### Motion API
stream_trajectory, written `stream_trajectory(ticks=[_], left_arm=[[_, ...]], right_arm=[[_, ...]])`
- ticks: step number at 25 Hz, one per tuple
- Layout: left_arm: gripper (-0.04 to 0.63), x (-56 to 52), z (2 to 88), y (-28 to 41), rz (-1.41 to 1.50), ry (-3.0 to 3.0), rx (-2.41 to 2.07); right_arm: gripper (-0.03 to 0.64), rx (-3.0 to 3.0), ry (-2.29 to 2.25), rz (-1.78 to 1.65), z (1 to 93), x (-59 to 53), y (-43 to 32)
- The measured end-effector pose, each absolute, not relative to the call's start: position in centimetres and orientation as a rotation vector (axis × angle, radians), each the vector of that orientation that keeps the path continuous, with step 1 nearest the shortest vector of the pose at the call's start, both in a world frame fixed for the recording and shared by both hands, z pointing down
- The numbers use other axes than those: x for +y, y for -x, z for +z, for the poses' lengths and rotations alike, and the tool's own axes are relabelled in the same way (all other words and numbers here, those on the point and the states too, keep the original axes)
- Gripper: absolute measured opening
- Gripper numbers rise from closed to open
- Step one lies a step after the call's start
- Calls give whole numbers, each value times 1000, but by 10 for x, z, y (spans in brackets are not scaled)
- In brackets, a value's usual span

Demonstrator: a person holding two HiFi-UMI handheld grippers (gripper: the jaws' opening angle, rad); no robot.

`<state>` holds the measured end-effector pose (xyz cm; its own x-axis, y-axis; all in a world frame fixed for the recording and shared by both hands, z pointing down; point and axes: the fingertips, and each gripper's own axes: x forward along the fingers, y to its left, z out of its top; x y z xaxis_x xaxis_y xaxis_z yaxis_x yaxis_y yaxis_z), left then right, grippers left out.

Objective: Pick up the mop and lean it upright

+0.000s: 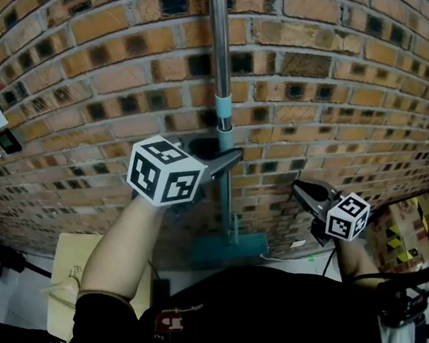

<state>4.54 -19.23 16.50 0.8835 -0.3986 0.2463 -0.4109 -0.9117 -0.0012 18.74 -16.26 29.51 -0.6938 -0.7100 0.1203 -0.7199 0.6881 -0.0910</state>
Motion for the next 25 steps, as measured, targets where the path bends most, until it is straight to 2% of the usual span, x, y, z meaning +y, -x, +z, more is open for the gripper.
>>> stream_trajectory(ticks=[7, 17, 25], left_arm=[[130, -190, 167, -45, 382, -3001, -639], [130, -185, 170, -53, 388, -2999, -616], [130, -183, 173, -56, 388, -2993, -608]], right_arm=[[48, -2845, -1116, 194, 292, -162, -164], [124, -2932, -800, 130, 281, -161, -75], [147, -2934, -667, 11, 264, -172, -19]])
